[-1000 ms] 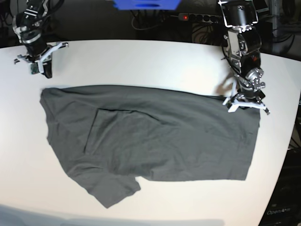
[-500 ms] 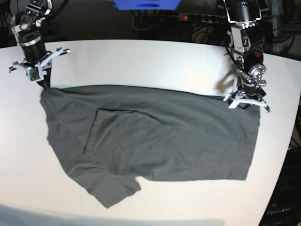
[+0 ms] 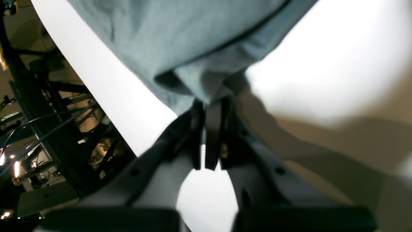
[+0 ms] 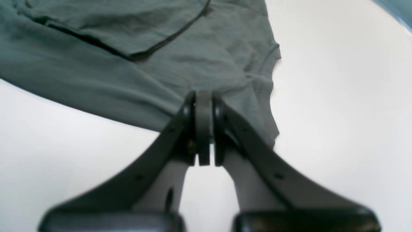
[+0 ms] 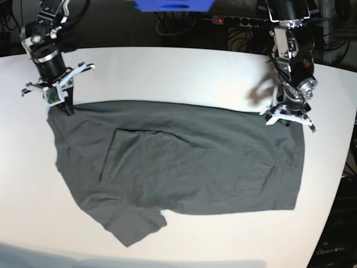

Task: Fold the T-shirt properly
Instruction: 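Keep dragging the shirt edge with both grippers, right gripper sweeping outward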

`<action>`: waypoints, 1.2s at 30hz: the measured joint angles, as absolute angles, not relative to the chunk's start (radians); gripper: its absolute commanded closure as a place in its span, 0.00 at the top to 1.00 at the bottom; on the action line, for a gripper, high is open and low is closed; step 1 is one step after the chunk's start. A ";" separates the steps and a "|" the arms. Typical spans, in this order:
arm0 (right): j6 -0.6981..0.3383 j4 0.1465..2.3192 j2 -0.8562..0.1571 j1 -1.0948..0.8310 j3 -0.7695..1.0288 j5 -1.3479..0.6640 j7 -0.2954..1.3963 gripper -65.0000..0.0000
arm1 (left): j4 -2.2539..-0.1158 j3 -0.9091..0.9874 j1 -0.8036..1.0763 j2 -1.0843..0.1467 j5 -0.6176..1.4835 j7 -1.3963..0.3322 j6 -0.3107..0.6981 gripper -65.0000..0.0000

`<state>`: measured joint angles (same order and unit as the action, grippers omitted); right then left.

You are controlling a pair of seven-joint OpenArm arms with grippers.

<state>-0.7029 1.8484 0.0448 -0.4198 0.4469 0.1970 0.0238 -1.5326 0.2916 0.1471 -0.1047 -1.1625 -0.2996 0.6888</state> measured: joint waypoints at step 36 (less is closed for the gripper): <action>-0.701 1.408 0.003 -0.059 0.428 0.168 0.323 0.01 | -1.528 0.284 0.147 -0.205 -1.144 -0.295 0.711 0.04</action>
